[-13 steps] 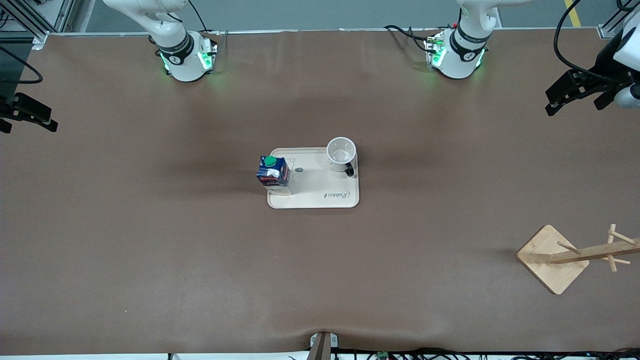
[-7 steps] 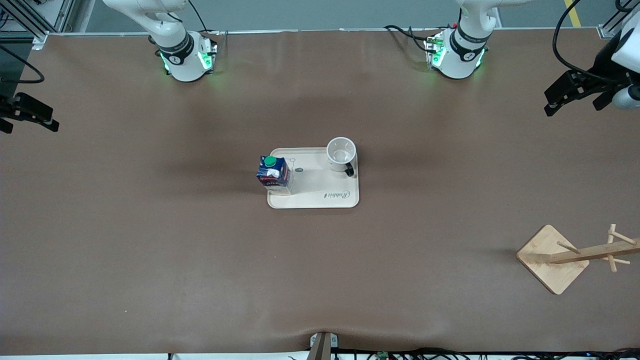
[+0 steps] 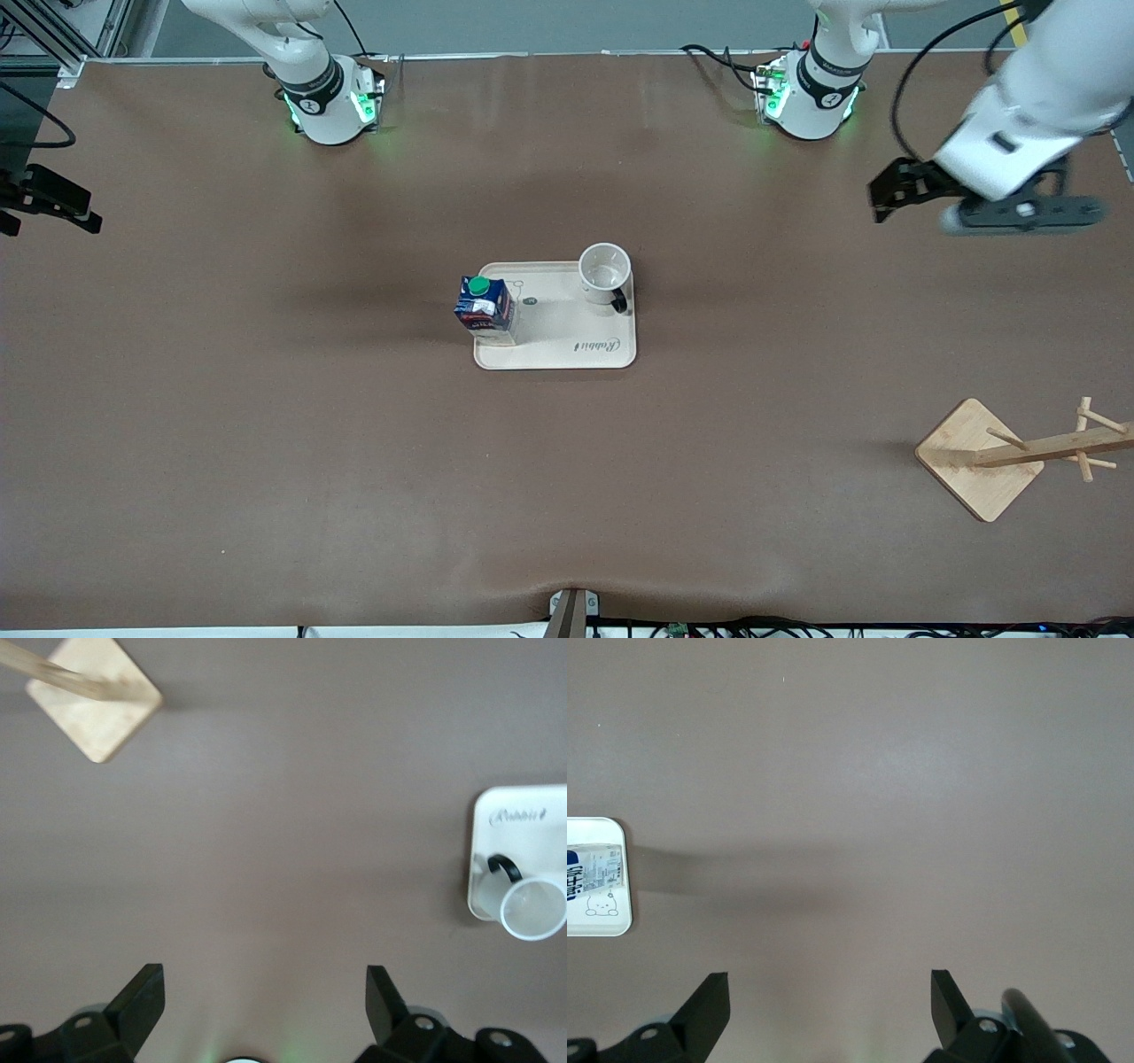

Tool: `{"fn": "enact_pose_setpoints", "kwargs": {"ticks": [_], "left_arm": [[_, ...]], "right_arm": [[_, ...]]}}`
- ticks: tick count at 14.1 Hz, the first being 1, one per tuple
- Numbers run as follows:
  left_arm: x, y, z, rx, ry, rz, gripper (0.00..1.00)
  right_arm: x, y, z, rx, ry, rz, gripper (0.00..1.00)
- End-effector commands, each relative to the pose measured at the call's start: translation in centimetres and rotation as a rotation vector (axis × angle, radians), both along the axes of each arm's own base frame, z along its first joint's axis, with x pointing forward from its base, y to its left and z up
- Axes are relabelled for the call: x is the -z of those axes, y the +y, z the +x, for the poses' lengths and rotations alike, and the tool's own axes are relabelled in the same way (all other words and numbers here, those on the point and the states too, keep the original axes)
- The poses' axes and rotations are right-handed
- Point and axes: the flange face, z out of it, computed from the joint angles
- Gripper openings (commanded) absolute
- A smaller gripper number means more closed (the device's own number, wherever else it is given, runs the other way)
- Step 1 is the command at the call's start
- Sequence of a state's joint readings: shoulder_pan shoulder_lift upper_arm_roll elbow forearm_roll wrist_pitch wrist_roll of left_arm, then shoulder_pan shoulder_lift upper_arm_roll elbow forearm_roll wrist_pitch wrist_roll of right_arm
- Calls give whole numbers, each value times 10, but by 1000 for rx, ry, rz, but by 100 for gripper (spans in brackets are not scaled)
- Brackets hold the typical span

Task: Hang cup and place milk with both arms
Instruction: 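Move the left gripper over the white mug on the tray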

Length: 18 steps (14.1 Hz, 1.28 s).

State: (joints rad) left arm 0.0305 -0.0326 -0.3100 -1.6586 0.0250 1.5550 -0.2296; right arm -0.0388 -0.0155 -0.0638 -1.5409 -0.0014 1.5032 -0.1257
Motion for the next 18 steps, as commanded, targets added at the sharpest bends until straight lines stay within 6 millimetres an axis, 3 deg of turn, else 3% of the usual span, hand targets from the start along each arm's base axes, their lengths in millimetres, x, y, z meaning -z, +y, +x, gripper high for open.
{"fn": "enact_pose_setpoints", "kwargs": {"ticks": [1,5,12,14,18], "left_arm": [[46,-48,-19,19,20,3,100],[110,-130,-54,-87,-13,10,100],[243,-238,-122,-310,-27,-119,100],[268,-246,-131,-359,-21,-139,100],[318,-263,-140,-396,-24,-122,100]], "right_arm": [[-8,2,-6,-2,-11,14,100],[-9,4,-7,-2,-7,16,100],[-8,4,-4,-7,-9,17,100],[-5,5,0,-9,-7,19,100],[22,6,18,-10,25,33,100]]}}
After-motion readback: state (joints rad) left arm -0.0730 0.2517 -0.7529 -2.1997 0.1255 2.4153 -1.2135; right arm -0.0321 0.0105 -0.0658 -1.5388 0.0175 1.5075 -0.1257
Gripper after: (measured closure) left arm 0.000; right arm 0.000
